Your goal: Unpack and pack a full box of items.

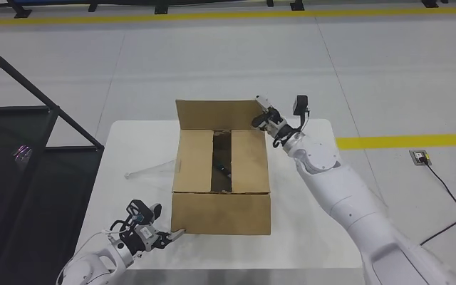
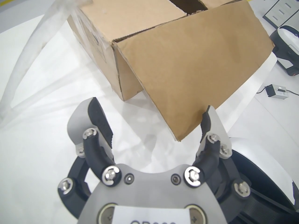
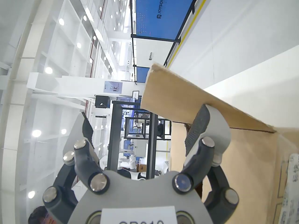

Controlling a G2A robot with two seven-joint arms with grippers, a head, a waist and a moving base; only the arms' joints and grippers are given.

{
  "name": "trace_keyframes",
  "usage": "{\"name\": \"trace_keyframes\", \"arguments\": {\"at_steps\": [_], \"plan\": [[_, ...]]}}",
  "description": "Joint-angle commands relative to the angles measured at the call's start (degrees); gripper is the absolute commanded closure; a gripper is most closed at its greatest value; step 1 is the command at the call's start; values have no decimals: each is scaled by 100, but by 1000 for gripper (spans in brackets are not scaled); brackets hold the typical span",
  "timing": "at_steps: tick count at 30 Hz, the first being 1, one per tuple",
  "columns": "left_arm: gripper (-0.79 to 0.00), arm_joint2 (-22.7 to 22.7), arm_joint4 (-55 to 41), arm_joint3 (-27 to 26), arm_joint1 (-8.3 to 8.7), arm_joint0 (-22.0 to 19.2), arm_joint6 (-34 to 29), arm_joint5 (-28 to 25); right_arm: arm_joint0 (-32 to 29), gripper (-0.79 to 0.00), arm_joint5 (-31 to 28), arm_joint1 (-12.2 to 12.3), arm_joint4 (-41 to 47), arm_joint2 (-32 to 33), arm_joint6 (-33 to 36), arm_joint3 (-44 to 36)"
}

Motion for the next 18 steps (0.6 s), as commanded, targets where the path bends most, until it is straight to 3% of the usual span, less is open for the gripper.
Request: {"name": "trace_keyframes", "arguments": {"at_steps": [1, 18], "plan": [[-785, 13, -20, 2, 3, -3, -7, -5, 36, -785, -85, -80, 26, -48, 137, 149], [-785, 26, -51, 10, 7, -9, -29, 28, -17, -785, -19, -97, -36, -47, -59, 12]]}}
